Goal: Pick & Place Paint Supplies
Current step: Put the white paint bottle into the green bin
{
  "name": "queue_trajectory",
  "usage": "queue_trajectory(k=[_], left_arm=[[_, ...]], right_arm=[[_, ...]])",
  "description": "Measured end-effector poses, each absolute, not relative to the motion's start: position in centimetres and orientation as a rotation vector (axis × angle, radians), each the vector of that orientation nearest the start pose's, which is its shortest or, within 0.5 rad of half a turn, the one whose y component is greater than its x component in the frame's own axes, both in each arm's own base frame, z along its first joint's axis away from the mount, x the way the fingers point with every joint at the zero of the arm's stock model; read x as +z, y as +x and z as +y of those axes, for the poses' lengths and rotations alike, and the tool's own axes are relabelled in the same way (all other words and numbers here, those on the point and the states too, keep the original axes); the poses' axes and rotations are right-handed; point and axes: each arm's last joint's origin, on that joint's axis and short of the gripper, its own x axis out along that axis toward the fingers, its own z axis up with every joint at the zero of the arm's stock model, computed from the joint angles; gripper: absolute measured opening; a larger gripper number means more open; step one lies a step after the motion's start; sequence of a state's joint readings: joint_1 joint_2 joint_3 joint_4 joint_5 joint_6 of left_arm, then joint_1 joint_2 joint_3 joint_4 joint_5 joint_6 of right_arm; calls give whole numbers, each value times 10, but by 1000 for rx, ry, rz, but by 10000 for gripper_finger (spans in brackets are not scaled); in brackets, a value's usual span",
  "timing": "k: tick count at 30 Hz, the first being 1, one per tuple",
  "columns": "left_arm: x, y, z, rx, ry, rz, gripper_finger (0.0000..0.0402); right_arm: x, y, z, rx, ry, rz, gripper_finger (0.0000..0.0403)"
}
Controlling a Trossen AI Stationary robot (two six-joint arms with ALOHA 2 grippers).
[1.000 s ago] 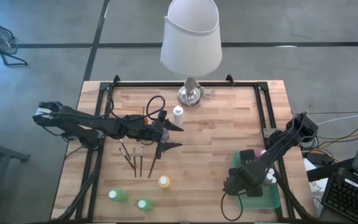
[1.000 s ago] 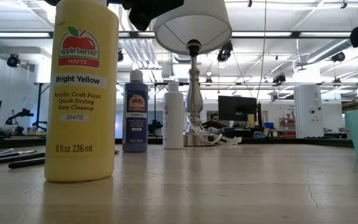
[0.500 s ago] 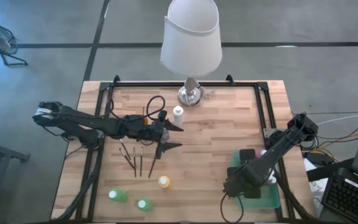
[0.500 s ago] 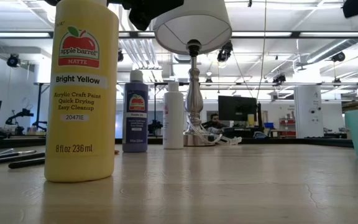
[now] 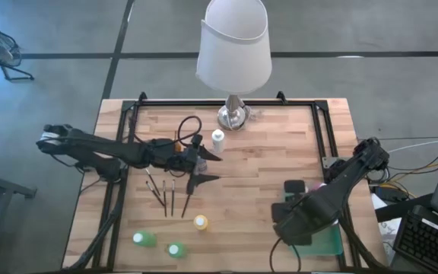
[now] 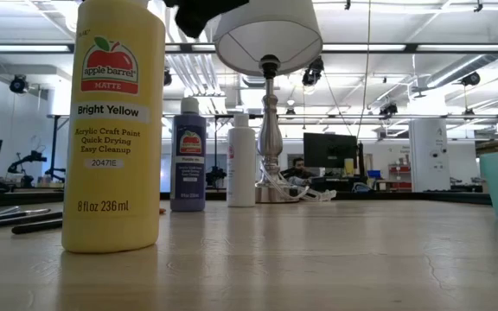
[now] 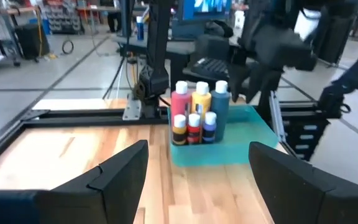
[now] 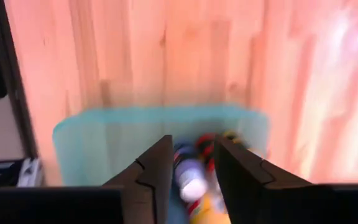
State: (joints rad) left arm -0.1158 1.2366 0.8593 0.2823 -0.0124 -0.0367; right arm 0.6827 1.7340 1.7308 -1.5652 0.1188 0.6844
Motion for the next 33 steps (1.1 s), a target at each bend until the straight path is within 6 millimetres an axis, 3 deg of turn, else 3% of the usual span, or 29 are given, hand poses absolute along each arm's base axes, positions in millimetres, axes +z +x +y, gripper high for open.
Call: queue_trajectory(k=[8,14,22,27,33], left_arm=[[335,242,-28,-92,-58,103,284],[348,215,-23,-58,-50,89,284],[348,198,-21,-26,-56,146,284],[343,194,-17,97,-38,206,284],[343,193,-16,114,23,207,284]], right_arm=[[346,252,180,-65,-315,1262,51],[358,273,160,96,-288,1090,12],[361,295,114,299,-176,960,8],[355,294,91,385,-104,958,8],[352,280,58,316,-42,932,8]])
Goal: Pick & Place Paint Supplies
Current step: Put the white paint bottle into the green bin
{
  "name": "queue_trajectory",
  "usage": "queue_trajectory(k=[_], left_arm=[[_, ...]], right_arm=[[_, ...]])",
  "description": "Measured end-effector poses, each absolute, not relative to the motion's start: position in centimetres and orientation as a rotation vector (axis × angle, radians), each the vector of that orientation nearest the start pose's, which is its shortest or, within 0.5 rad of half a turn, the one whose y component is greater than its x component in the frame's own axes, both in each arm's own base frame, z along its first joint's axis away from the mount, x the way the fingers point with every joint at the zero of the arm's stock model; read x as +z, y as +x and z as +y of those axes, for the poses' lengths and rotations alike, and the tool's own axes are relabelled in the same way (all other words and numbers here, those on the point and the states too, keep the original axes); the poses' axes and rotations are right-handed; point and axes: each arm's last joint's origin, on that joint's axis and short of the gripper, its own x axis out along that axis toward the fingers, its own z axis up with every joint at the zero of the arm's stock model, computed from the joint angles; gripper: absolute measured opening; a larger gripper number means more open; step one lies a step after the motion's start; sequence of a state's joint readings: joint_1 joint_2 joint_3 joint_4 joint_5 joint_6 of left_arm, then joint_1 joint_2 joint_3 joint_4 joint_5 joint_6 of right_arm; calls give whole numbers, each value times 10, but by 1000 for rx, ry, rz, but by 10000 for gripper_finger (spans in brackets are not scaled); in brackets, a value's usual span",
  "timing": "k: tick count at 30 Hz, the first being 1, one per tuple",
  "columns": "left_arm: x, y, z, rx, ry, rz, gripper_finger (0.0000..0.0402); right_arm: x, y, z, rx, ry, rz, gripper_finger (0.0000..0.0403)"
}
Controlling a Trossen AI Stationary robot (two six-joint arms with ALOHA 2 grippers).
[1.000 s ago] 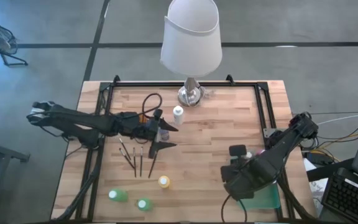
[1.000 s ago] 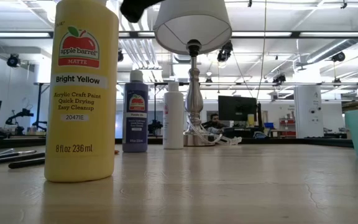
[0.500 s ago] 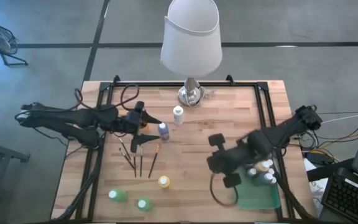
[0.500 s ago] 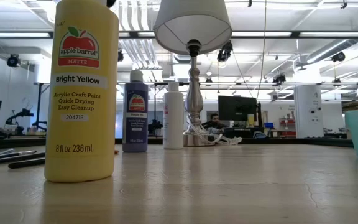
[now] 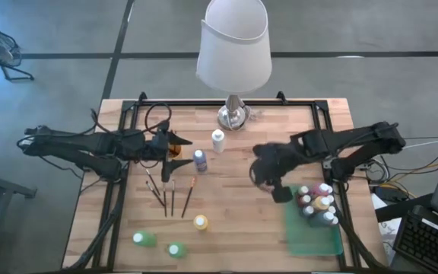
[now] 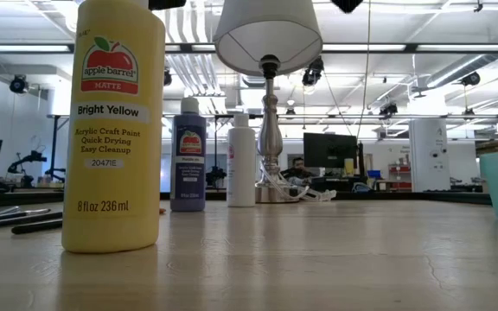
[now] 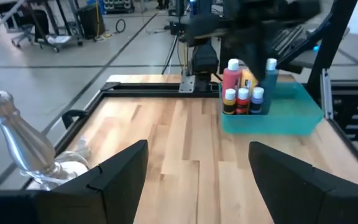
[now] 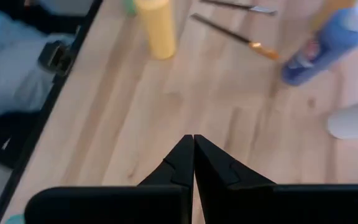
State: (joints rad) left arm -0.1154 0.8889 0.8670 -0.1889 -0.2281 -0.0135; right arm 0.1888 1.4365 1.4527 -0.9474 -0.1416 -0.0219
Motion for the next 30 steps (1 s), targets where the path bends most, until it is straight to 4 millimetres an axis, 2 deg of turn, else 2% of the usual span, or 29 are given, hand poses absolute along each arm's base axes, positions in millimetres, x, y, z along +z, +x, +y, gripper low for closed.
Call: queue_trajectory(k=[6,12,17,23,26,30], left_arm=[[344,192,-16,112,53,203,284],[340,195,-16,114,40,225,284],[338,197,-16,121,55,241,284],[337,199,-15,149,72,240,284],[338,199,-14,178,88,233,284],[338,200,-13,202,103,229,284]], right_arm=[[346,262,31,235,-37,921,8],[342,260,18,77,-73,866,8],[340,277,13,-99,-156,716,8],[314,300,3,-293,-364,770,8],[298,318,-8,-296,-330,769,8],[285,335,-33,-129,-135,750,8]])
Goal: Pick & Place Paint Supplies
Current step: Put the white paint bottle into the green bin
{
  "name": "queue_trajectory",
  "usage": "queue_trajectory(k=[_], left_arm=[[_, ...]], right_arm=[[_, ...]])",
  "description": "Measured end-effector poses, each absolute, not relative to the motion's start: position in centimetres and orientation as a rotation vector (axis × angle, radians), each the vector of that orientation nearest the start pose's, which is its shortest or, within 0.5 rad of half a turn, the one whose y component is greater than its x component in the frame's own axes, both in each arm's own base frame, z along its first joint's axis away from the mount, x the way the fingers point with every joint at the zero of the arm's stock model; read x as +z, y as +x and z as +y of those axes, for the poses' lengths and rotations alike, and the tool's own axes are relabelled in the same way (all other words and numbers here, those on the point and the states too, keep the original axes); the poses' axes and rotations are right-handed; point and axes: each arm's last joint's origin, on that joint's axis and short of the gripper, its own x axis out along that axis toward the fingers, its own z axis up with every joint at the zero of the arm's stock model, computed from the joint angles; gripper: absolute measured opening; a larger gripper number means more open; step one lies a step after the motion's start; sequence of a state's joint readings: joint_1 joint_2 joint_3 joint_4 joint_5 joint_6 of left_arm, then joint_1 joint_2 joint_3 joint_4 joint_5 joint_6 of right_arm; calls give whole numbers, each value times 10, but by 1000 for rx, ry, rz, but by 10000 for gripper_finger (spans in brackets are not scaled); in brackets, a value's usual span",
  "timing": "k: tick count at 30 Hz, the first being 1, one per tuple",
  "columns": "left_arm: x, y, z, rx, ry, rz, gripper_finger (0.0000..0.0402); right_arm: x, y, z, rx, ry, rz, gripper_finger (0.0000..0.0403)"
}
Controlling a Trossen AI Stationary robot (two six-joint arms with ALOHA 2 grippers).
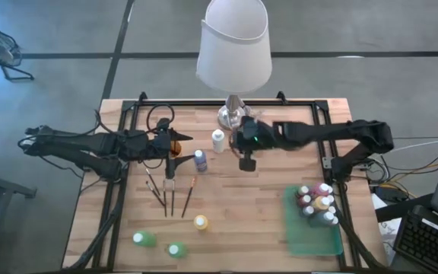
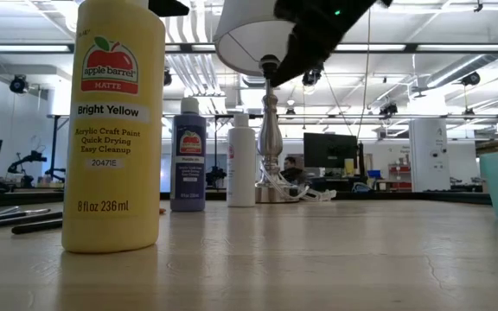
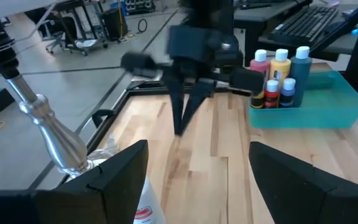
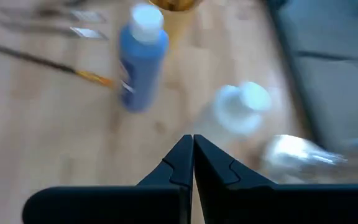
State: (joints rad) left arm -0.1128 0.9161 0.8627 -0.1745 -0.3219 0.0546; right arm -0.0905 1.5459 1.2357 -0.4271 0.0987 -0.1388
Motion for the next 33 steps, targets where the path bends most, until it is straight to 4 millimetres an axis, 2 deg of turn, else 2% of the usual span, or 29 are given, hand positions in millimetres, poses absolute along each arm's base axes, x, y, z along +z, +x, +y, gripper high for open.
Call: queue_trajectory(k=[3,6,13,22,29,33], left_arm=[[338,200,-13,202,103,229,284],[338,200,-13,202,104,232,284],[337,200,-14,200,105,240,284],[336,200,-14,199,105,249,285],[336,200,-14,199,105,252,285],[336,200,-14,199,104,252,285]], right_arm=[[283,341,-49,-57,-10,721,10],[286,347,-57,-57,13,698,20],[294,359,-70,-87,18,689,91],[277,361,-91,-168,97,646,193],[272,364,-97,-185,110,629,235],[257,371,-102,-190,118,661,253]])
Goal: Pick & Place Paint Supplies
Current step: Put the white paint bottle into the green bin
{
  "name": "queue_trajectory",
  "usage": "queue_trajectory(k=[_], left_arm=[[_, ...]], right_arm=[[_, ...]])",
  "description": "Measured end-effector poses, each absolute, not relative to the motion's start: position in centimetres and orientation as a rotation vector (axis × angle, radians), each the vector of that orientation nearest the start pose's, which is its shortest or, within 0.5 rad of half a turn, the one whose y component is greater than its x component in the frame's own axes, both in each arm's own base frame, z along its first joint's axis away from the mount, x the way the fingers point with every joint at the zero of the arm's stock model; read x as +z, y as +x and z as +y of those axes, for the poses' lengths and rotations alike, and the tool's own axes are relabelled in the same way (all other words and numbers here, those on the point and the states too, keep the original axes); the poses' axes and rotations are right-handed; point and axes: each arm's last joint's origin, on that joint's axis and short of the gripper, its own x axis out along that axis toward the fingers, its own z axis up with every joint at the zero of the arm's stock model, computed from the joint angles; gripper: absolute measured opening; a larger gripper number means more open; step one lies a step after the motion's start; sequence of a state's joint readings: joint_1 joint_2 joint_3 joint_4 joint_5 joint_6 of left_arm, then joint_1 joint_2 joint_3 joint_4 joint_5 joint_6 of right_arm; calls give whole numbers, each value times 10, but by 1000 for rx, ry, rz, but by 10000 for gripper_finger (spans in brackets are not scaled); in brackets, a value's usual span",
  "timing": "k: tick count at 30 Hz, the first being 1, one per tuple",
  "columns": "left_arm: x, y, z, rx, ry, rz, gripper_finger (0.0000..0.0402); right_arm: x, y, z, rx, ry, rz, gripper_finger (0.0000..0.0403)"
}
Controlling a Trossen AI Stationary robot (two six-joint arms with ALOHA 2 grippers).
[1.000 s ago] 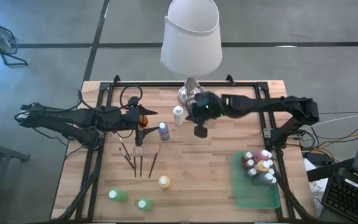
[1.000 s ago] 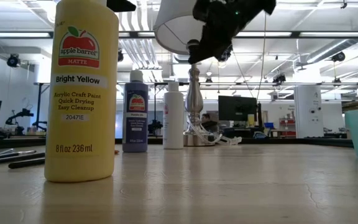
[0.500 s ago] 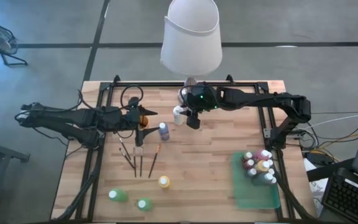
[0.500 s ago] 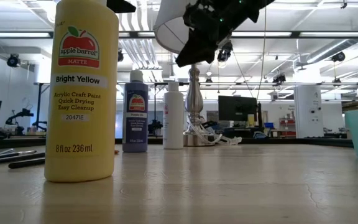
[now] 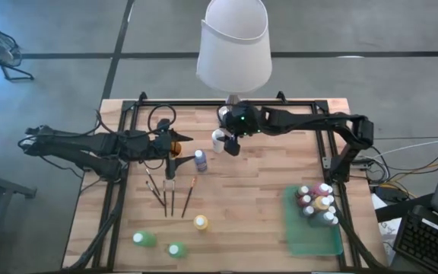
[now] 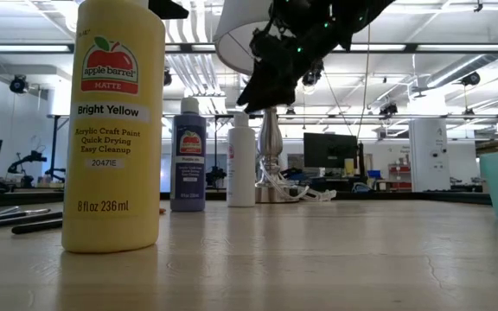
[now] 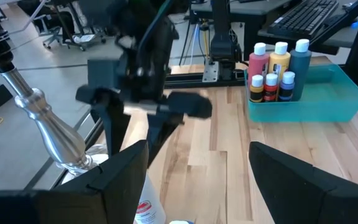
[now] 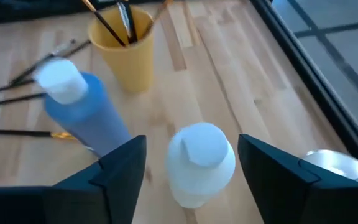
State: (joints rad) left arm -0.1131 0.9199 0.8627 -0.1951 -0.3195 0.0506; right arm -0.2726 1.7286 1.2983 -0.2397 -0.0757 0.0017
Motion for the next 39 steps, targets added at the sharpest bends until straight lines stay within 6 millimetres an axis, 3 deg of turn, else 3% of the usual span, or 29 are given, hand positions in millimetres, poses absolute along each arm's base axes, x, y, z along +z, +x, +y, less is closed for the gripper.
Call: queue_trajectory(k=[5,12,19,28,34,39], left_arm=[[336,200,-14,199,104,253,284],[336,200,-14,199,103,252,284],[336,200,-14,199,103,252,284],[336,200,-14,199,102,252,285],[336,200,-14,199,103,252,284],[336,200,-14,199,103,252,285]], right_arm=[[241,380,-105,-197,124,669,260],[235,383,-109,-231,110,673,235],[235,383,-110,-229,102,674,197],[235,383,-109,-204,93,678,114],[237,379,-107,-179,105,697,113],[251,367,-97,-144,137,742,113]])
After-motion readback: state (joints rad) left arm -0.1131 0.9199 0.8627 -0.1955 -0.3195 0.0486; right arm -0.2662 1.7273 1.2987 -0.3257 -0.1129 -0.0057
